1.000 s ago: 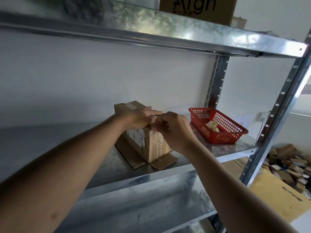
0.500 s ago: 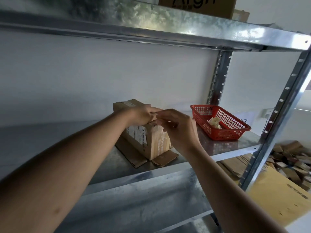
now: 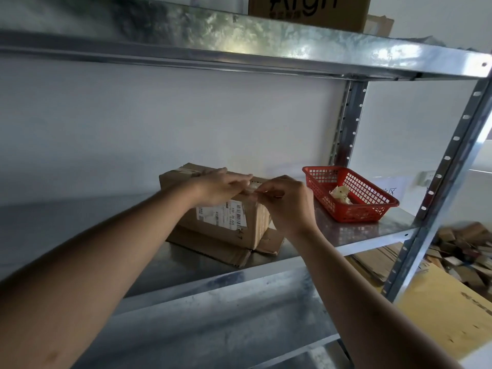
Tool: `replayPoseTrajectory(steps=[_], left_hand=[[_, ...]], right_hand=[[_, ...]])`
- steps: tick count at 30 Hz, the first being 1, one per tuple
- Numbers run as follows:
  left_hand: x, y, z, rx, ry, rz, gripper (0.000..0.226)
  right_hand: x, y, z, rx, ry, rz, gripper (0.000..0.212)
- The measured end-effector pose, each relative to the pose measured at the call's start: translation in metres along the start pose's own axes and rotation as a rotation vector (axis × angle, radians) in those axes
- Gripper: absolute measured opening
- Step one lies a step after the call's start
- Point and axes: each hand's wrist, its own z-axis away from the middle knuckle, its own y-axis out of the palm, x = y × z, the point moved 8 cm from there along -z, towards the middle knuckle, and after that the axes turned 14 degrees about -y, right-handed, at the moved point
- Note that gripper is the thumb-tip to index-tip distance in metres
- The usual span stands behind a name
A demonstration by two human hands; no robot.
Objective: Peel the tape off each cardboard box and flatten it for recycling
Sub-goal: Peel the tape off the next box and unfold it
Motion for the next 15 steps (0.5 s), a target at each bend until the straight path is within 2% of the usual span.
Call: replayPoseTrajectory(steps=[2,6,11,15], left_hand=[[0.01,0.007,0.003,-0.019,0.052,-0.009,0.056],[0.013,0.011,0.005,-0.171,0.128,-0.066,0.058],[0.015,0.011,0.001,-0.112,0.129,-0.009,0.056],[0.016,0.011,0.0,-0.128,0.127,-0.001,0.051]], right_hand=[[-0.006,-0.001,0.004,-0.05,0.031,-0.018,0.009],[0.005,-0.001,0.02,-0.18,-0.093,0.003,0.008],[0.005,-0.004,0.029,-0.229,-0.167,0.034,0.007],[0.021,-0.011,0.034,-0.224,-0.303,0.126,0.005]])
